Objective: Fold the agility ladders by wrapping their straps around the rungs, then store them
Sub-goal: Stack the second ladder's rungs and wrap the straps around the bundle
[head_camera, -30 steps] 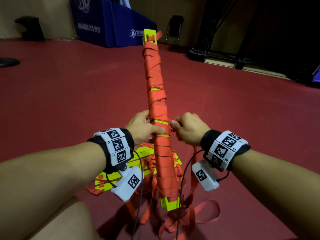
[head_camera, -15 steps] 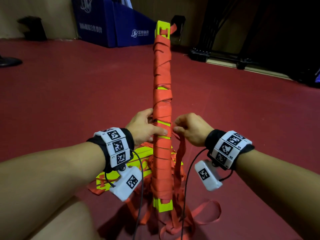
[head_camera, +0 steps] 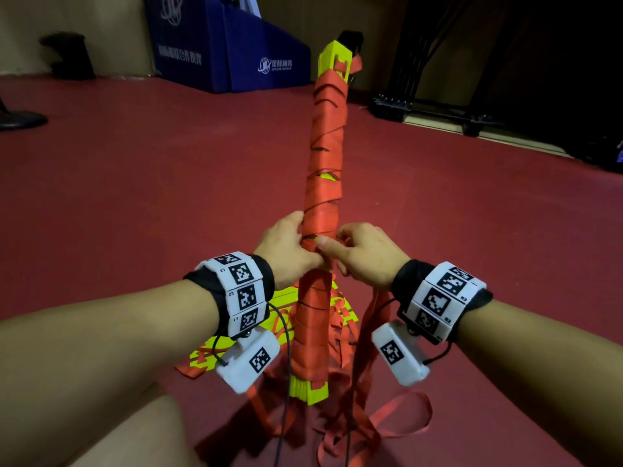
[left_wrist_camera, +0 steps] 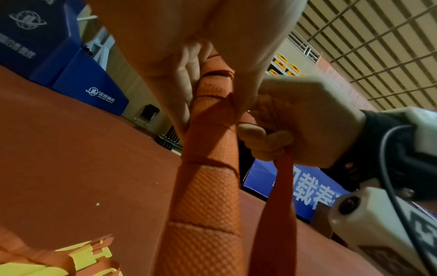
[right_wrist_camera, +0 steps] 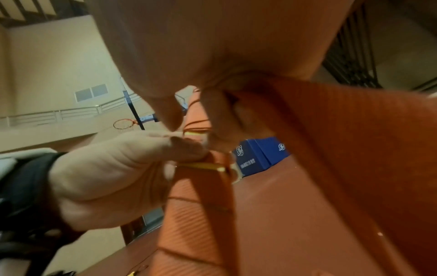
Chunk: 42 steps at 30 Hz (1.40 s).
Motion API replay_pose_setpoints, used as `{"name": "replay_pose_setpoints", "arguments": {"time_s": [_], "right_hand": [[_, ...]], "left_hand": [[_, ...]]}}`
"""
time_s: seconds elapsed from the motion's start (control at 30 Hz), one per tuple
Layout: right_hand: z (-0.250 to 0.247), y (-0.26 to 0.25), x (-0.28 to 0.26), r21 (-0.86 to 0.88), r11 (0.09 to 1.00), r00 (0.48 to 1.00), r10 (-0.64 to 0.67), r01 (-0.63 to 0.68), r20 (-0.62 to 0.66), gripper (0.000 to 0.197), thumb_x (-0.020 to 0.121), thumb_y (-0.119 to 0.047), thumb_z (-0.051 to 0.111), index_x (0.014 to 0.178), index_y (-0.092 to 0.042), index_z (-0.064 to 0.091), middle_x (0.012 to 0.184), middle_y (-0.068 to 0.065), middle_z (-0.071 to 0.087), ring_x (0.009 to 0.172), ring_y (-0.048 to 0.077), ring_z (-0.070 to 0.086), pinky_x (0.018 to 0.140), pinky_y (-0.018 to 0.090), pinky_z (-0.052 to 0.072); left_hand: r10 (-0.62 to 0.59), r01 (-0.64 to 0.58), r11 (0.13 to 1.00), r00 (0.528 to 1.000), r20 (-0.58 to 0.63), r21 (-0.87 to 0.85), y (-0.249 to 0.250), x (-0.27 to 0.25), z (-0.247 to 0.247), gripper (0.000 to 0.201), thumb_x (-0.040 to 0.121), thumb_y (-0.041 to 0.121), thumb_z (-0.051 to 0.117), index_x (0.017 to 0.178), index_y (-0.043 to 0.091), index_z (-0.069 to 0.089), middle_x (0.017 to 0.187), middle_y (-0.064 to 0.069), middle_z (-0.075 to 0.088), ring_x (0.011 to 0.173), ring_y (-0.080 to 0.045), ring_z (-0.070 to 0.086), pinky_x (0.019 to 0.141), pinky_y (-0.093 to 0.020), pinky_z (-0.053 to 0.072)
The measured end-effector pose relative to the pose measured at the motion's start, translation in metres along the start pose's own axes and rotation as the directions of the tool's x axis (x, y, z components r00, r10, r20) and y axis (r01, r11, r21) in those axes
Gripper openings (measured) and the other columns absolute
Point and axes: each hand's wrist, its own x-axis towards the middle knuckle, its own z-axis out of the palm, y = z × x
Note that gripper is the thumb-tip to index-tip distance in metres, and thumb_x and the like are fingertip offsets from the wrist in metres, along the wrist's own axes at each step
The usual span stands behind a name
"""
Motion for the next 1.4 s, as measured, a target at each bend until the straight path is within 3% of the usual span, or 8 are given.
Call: {"name": "replay_pose_setpoints", "arguments": {"time_s": [0.1, 0.27, 0.37, 0.53, 0.7, 1.13, 1.27, 1.4], "right_hand": [[0.003, -0.001, 0.000, -0.038, 0.998, 0.998, 0.047, -0.048, -0.050, 0.062, 0.084, -0.072, 0.054, 0.071, -0.012, 0.061, 0.074, 0.009, 0.068, 0.071, 0.025, 0.062, 0.064, 0.036, 0.046], [-0.003, 0.008, 0.002, -0.078, 0.995, 0.996, 0.050, -0.055, -0.069, 0.054, 0.093, -0.060, 0.053, 0.080, -0.010, 0.068, 0.076, 0.010, 0.070, 0.077, 0.028, 0.065, 0.070, 0.039, 0.050], [-0.003, 0.015, 0.002, -0.041, 0.999, 1.000, 0.004, -0.003, 0.006, 0.050, 0.098, -0.052, 0.050, 0.074, -0.011, 0.065, 0.070, 0.007, 0.068, 0.067, 0.023, 0.062, 0.072, 0.040, 0.050], [0.000, 0.022, 0.001, 0.067, 0.996, 0.994, -0.066, 0.059, 0.093, 0.039, 0.100, -0.040, 0.053, 0.073, -0.015, 0.065, 0.056, -0.006, 0.061, 0.048, 0.006, 0.053, 0.056, 0.027, 0.043], [0.000, 0.021, 0.002, 0.163, 0.986, 0.985, -0.067, 0.040, 0.162, 0.030, 0.097, -0.035, 0.061, 0.080, -0.012, 0.070, 0.057, -0.005, 0.063, 0.048, 0.008, 0.049, 0.053, 0.023, 0.041], [-0.002, 0.021, 0.004, 0.142, 0.989, 0.990, -0.060, 0.042, 0.124, 0.040, 0.094, -0.046, 0.061, 0.079, -0.010, 0.063, 0.060, 0.003, 0.068, 0.042, 0.009, 0.054, 0.046, 0.021, 0.040], [-0.005, 0.021, 0.002, 0.087, 0.995, 0.989, -0.059, 0.048, 0.134, 0.053, 0.097, -0.050, 0.054, 0.075, -0.002, 0.063, 0.051, 0.000, 0.063, 0.038, 0.009, 0.051, 0.043, 0.018, 0.038], [-0.007, 0.022, 0.004, 0.021, 0.997, 0.987, -0.083, 0.081, 0.135, 0.053, 0.099, -0.045, 0.054, 0.067, -0.003, 0.060, 0.048, -0.004, 0.058, 0.038, 0.003, 0.046, 0.046, 0.017, 0.035]], "left_hand": [[0.029, -0.032, 0.999, 0.998, 0.061, 0.041, 0.002, -0.004, 0.001, 0.049, 0.050, 0.037, 0.078, 0.094, 0.030, 0.055, 0.082, 0.004, 0.071, 0.082, -0.023, 0.070, 0.077, -0.049, 0.059], [-0.012, 0.070, 0.956, 0.980, 0.200, -0.286, 0.001, -0.005, 0.008, 0.072, 0.055, 0.011, 0.078, 0.119, 0.024, 0.047, 0.096, 0.004, 0.075, 0.083, -0.021, 0.069, 0.082, -0.053, 0.056], [-0.044, 0.116, 0.922, 0.979, 0.197, -0.370, 0.000, -0.003, 0.005, 0.067, 0.058, 0.004, 0.073, 0.115, 0.025, 0.045, 0.099, -0.005, 0.071, 0.079, -0.022, 0.066, 0.086, -0.052, 0.056], [-0.115, 0.186, 0.926, 0.968, 0.223, -0.329, -0.008, 0.001, 0.002, 0.082, 0.054, -0.003, 0.083, 0.126, 0.018, 0.050, 0.099, -0.008, 0.066, 0.078, -0.020, 0.066, 0.060, -0.029, 0.050], [-0.150, 0.215, 0.939, 0.959, 0.242, -0.269, -0.010, -0.001, 0.001, 0.039, 0.063, -0.008, 0.083, 0.095, 0.009, 0.068, 0.078, -0.006, 0.067, 0.062, -0.012, 0.065, 0.051, -0.019, 0.048], [-0.025, 0.038, 0.992, 0.994, 0.108, -0.122, -0.011, 0.000, -0.003, 0.072, 0.045, 0.028, 0.085, 0.113, 0.025, 0.060, 0.100, -0.004, 0.074, 0.089, -0.024, 0.072, 0.076, -0.046, 0.061], [0.002, 0.002, 0.998, 0.998, 0.059, -0.068, -0.011, 0.000, -0.006, 0.069, 0.062, 0.016, 0.093, 0.121, 0.029, 0.060, 0.104, 0.005, 0.074, 0.092, -0.011, 0.072, 0.084, -0.040, 0.061], [-0.026, 0.031, 0.994, 0.998, 0.049, -0.102, -0.012, 0.001, -0.004, 0.069, 0.062, 0.012, 0.094, 0.120, 0.028, 0.060, 0.104, 0.004, 0.073, 0.094, -0.014, 0.073, 0.085, -0.046, 0.061]]}}
